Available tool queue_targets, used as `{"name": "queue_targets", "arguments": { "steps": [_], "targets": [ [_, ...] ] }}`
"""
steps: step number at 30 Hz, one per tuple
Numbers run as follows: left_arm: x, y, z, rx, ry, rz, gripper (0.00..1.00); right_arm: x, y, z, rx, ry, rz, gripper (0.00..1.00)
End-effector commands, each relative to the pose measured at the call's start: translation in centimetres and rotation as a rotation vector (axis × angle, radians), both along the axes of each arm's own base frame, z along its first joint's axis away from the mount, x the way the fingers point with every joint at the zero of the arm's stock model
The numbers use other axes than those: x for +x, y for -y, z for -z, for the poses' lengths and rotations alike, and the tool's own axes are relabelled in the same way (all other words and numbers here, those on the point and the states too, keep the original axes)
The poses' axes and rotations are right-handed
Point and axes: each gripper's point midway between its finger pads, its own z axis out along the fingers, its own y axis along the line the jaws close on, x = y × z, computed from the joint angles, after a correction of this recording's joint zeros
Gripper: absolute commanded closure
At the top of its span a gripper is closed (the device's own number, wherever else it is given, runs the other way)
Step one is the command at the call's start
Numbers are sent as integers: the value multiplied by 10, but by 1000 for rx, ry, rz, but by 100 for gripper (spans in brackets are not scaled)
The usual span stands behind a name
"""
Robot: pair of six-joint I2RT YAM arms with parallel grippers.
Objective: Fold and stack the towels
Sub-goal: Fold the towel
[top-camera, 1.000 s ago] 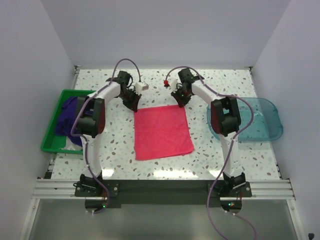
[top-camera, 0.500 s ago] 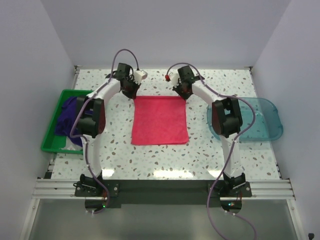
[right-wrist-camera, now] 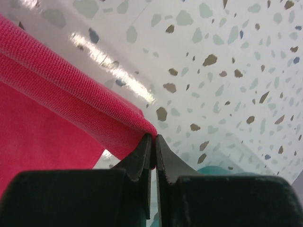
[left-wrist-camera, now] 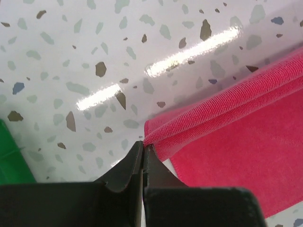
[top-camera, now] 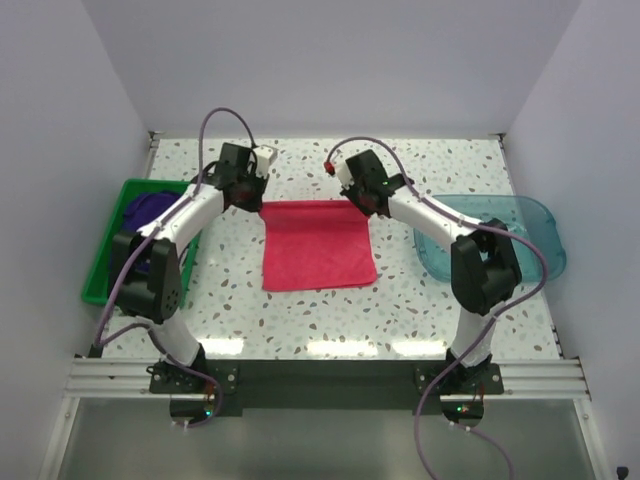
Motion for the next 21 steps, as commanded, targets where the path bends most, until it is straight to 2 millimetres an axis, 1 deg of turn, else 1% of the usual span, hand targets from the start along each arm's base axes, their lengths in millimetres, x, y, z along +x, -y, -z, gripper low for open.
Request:
{"name": "queue_targets", "arguments": {
  "steps": [1,2,3,4,7,8,9,10,11,14,17,21],
  "targets": [
    [-20,-10,1,-37,-14,-134,100,-18,22,-12,-35,52,111,100],
    [-31,-10,5,-51,-31,-142,100,-25,18,-11,-33,45,105,100],
    [-36,-7,6,-82,-43,-151,100,-34,20,-4,-31,25,122,100],
    [-47,-2,8,-119,-59,-134,100,-39,20,-10,-1,34,142,100],
    [-62,0,11,-153,-70,-137,100,-54,21,-2,33,-5,152,100],
    [-71,0,16,-163,-88,-143,100,-59,21,-3,46,-9,151,100],
    [-75,0,17,-168,-95,-148,100,-65,23,4,49,-33,163,100],
    [-82,3,22,-185,-120,-133,100,-70,21,4,64,-40,159,100],
    [-85,4,25,-194,-134,-133,100,-76,23,10,71,-57,170,100],
    [-95,11,33,-233,-174,-125,100,-87,19,22,111,-99,169,100],
    [-102,15,39,-259,-196,-121,100,-94,13,33,133,-133,161,100],
    [-104,13,44,-249,-203,-129,100,-99,6,41,162,-155,153,100]
  ]
}}
